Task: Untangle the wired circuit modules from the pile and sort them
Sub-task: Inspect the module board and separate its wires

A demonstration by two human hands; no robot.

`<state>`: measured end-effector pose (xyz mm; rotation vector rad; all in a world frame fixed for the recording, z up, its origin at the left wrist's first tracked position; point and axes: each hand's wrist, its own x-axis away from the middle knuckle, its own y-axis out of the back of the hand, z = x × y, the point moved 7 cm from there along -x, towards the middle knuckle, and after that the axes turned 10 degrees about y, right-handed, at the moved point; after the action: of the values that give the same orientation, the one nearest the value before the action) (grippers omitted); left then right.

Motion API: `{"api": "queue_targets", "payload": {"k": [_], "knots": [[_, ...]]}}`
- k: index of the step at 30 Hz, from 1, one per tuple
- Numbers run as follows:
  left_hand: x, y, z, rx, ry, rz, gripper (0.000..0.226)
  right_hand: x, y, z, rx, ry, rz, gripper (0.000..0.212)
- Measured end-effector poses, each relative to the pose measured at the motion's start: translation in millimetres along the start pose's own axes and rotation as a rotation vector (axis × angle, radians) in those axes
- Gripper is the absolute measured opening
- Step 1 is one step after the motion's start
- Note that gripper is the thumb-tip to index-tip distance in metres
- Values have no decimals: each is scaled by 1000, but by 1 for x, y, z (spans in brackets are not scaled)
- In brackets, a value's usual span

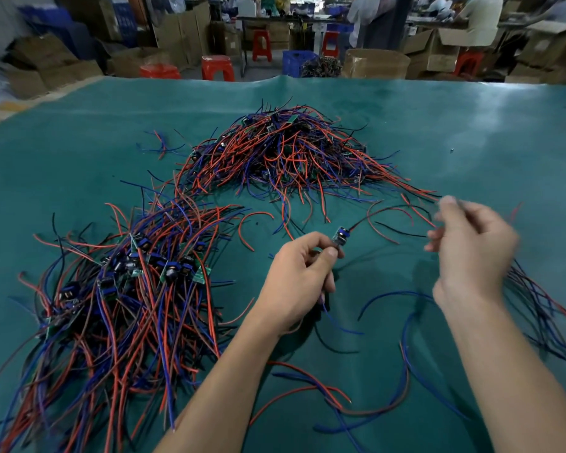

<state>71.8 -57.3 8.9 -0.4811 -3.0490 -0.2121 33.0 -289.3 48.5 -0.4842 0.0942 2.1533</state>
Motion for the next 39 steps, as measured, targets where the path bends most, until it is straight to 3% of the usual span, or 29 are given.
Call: {"api": "queue_targets", "payload": {"k": [4, 7, 11, 15, 21, 25, 28, 32, 33, 35, 36, 39], "knots": [[0, 0, -2, 74, -1, 3, 17, 44, -54, -4, 45, -84, 590, 20], [2, -2, -4, 62, -10, 46, 20, 68, -71, 1, -78, -86, 808, 4], [3, -4, -5, 49, -3, 77, 24, 63, -68, 3, -93, -17, 743, 13], [3, -8, -5, 23, 14, 109, 22, 38, -50, 5, -105, 10, 501, 21], [5, -9, -6, -4, 25, 115, 22, 11, -19, 32, -225, 35, 185, 15], [3, -8, -3, -120, 7, 70, 20, 10, -24, 78, -328, 85, 173, 12], [1, -7, 0, -148, 11, 45, 17, 35, -59, 118, -381, 128, 348, 12], [3, -6, -3, -108, -8, 8, 15, 94, -137, 145, -377, 44, 757, 16], [5, -4, -7, -133, -43, -13, 33, 109, -157, 147, -335, 27, 875, 25], [8, 1, -10, -157, -96, -38, 56, 132, -190, 144, -99, 80, 1135, 55], [7, 1, -9, -177, -101, -43, 51, 136, -201, 137, 84, 155, 1234, 63], [2, -5, -3, -138, -34, 3, 12, 105, -220, 114, 553, 490, 1225, 45]]}}
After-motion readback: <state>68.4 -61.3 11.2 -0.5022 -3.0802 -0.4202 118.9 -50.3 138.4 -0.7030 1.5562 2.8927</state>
